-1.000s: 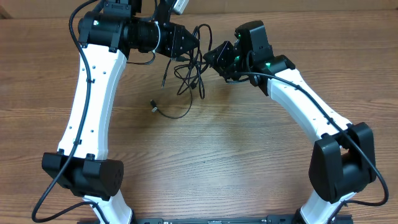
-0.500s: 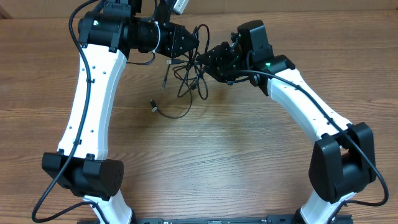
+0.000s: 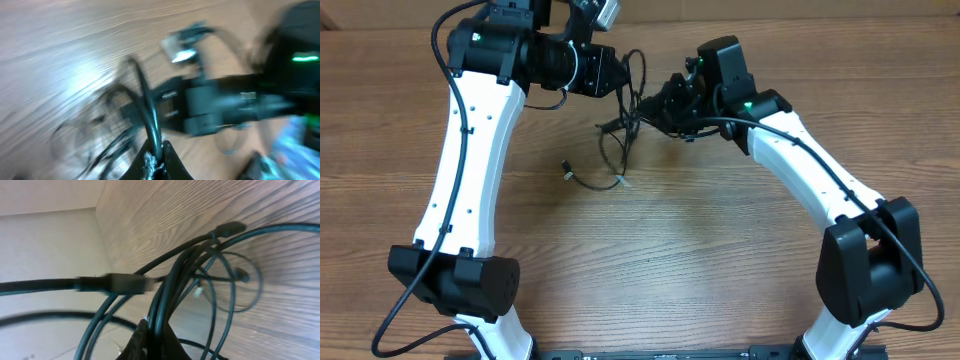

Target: Untangle cables

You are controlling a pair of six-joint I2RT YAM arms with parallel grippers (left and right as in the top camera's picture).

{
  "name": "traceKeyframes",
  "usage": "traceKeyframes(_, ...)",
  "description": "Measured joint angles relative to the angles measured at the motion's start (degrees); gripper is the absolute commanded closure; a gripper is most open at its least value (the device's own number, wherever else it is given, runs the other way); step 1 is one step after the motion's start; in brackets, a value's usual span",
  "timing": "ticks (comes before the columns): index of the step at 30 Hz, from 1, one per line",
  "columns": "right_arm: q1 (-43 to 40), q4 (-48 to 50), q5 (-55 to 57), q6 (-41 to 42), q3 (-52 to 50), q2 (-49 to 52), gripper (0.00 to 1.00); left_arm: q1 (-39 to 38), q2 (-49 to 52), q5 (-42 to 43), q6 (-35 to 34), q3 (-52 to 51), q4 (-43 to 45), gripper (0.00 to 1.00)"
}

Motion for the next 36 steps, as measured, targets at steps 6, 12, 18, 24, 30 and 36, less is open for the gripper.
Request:
traceKeyframes(6, -4.5, -6.6, 0.0, -6.8, 0.0, -5.0, 0.96, -0.3, 0.0, -19.5, -7.9, 0.0, -3.7, 0.96)
traceKeyframes(12, -9.1, -10.5, -0.6, -11.9, 0.0, -18.1, 0.96, -0.2, 0.0, -30.9, -9.9, 0.0, -5.6, 0.96)
traceKeyframes(18, -12.5, -15.3, -2.3, -12.8, 0.0, -27.5, 0.96, -0.7, 0.0, -33.0, -10.5, 0.0, -5.6, 0.96)
traceKeyframes(24, -15.0, -27.7, 4.8, -13.6, 0.1, -29.8, 0.96, -1.0, 0.0, -33.1, -10.4, 0.1, -4.8, 0.96)
traceKeyframes(30, -15.0, -41.5, 20.2, -15.9, 0.1, -28.1, 0.96, -1.0, 0.0, -28.1, -6.1, 0.1, -0.9, 0.96)
traceKeyframes(36, -15.0, -46.2, 26.1, -20.7, 0.1, -22.1, 0.95, -0.9, 0.0, -16.7, 1.6, 0.1, 4.0, 0.96)
